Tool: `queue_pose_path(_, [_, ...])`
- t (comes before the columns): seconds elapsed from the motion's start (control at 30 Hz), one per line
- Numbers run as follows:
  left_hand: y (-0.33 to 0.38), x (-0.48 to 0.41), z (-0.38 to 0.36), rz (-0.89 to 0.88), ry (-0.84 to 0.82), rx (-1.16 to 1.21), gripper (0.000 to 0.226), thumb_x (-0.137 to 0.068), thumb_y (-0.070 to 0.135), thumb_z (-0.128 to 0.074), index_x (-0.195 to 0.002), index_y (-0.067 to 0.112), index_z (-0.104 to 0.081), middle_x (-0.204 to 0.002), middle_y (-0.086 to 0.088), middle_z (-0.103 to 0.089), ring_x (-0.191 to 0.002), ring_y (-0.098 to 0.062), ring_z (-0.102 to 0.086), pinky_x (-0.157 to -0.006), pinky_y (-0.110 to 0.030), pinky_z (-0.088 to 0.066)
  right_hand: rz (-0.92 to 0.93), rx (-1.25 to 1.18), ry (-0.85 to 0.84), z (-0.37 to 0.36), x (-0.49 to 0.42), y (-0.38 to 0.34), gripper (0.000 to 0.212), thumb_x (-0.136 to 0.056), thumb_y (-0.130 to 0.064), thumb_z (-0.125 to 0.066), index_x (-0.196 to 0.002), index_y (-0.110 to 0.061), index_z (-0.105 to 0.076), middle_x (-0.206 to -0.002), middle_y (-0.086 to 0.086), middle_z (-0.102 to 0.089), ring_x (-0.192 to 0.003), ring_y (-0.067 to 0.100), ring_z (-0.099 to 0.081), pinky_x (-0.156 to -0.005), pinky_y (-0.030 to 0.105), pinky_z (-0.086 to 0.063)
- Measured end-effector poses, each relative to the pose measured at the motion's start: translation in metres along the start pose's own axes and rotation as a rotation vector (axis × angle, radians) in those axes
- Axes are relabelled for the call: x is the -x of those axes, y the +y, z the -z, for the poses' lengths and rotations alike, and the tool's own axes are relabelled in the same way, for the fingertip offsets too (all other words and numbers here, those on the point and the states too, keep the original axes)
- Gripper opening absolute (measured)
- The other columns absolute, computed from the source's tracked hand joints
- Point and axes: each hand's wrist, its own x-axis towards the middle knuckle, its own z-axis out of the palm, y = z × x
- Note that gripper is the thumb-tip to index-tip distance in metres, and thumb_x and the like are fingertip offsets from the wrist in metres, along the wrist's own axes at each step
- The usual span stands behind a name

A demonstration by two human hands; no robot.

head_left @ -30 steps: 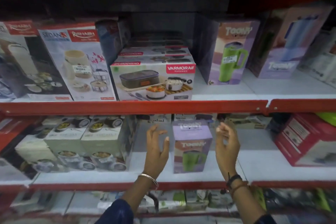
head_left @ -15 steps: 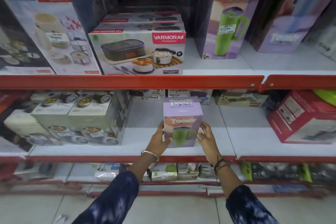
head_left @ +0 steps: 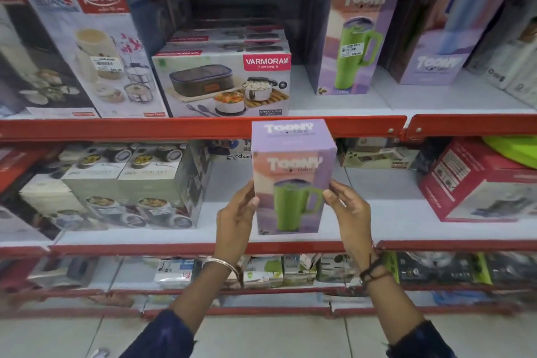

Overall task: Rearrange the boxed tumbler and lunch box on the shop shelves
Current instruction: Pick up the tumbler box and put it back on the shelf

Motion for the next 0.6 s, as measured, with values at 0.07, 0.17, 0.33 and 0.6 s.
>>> queue_pose_path(0.07, [0.026,-0.011,0.002,-0.052,0.051,0.024,0.034,-0.088,0.013,-0.056,-0.121,0.023,-0.052,-0.118,0.003,-0.059,-0.102,-0.001,-0.060,-0.091,-0.023,-0.050,0.061,-0.023,0.030,-0.002,-0.009,-0.024,0.025,-0.082,-0.012,-0.066,-0.100,-0.029,-0.068,-0.094,-0.016,-0.074,-0.089,0.002,-0.067,-0.079,0.017,-0.054])
queue_pose_path(0.17, [0.058,-0.029,0.004,-0.120,0.062,0.034,0.031,-0.087,0.016,-0.059,-0.119,0.018,-0.058,-0.107,0.001,-0.068,-0.089,-0.002,-0.063,-0.082,-0.033,-0.056,0.174,-0.008,0.015,-0.003,-0.022,-0.053,0.030,-0.086,-0.014,-0.063,-0.117,-0.014,-0.064,-0.115,0.006,-0.069,-0.100,0.012,-0.065,-0.088,0.026,-0.053])
queue_pose_path(0.33, [0.085,-0.049,0.004,-0.105,0.044,0.116,0.027,-0.087,0.013,-0.060,-0.111,0.024,-0.063,-0.076,0.026,-0.071,-0.079,-0.003,-0.063,-0.066,-0.025,-0.058,0.278,0.049,-0.016,0.000,-0.037,-0.080,0.034,-0.088,-0.011,-0.060,-0.122,-0.011,-0.060,-0.123,0.003,-0.063,-0.099,-0.003,-0.063,-0.087,0.017,-0.051])
queue_pose_path(0.6, [0.085,-0.055,0.004,-0.036,0.010,0.118,0.025,-0.086,0.015,-0.060,-0.111,0.013,-0.065,-0.093,-0.005,-0.072,-0.079,-0.010,-0.064,-0.062,-0.024,-0.057,0.280,0.126,-0.012,0.004,-0.040,-0.079,0.034,-0.087,-0.016,-0.063,-0.121,-0.018,-0.061,-0.121,0.004,-0.066,-0.110,0.014,-0.064,-0.098,0.044,-0.051])
